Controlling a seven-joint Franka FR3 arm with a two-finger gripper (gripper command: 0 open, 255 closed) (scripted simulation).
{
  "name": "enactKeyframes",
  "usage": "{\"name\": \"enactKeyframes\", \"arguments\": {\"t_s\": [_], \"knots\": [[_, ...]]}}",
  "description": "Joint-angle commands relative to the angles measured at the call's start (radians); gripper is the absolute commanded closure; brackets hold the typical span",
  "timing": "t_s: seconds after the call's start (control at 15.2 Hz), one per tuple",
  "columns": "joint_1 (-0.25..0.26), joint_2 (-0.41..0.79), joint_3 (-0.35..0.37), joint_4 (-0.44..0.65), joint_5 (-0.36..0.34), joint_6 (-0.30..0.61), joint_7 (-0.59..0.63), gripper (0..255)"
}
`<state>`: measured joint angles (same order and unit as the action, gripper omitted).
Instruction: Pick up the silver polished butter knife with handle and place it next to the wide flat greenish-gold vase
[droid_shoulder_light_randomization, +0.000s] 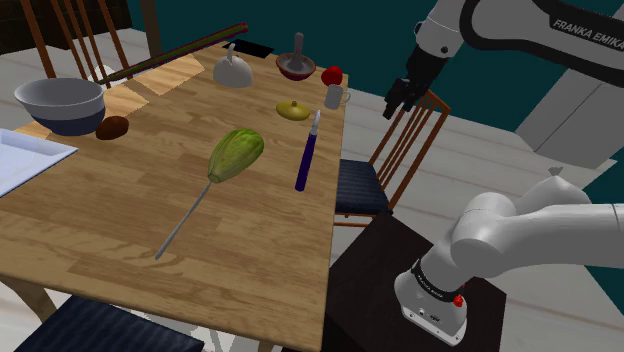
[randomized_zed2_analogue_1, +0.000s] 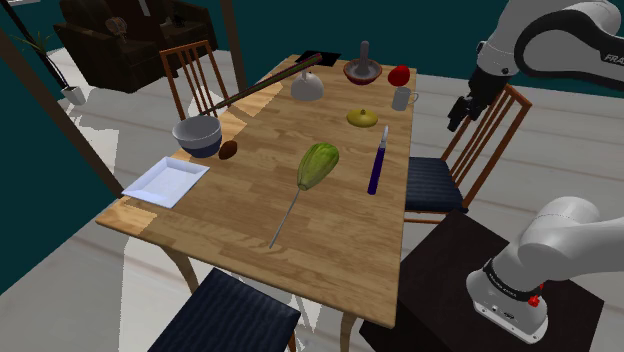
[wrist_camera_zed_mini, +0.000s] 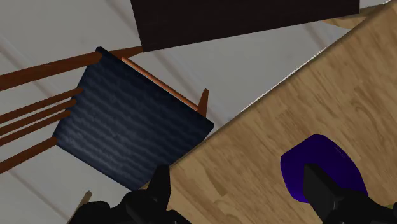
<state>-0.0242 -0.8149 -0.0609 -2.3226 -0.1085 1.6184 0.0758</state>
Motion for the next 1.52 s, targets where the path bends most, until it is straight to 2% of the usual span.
{"name": "enactKeyframes", "arguments": {"t_s": [0.0, 0.4, 0.73, 1.12, 1.45], "knots": [[0.000, 0.000, 0.000, 0.000, 0.000, 0.000, 0.000, 0], [0.009, 0.021, 0.140, -0.068, 0.098, 0.058, 0.231, 0], [0.017, 0.087, 0.258, -0.081, 0.177, 0.122, 0.421, 0], [0.014, 0.222, 0.399, -0.045, 0.247, 0.211, 0.647, 0], [-0.004, 0.375, 0.514, 0.027, 0.267, 0.287, 0.839, 0]]}}
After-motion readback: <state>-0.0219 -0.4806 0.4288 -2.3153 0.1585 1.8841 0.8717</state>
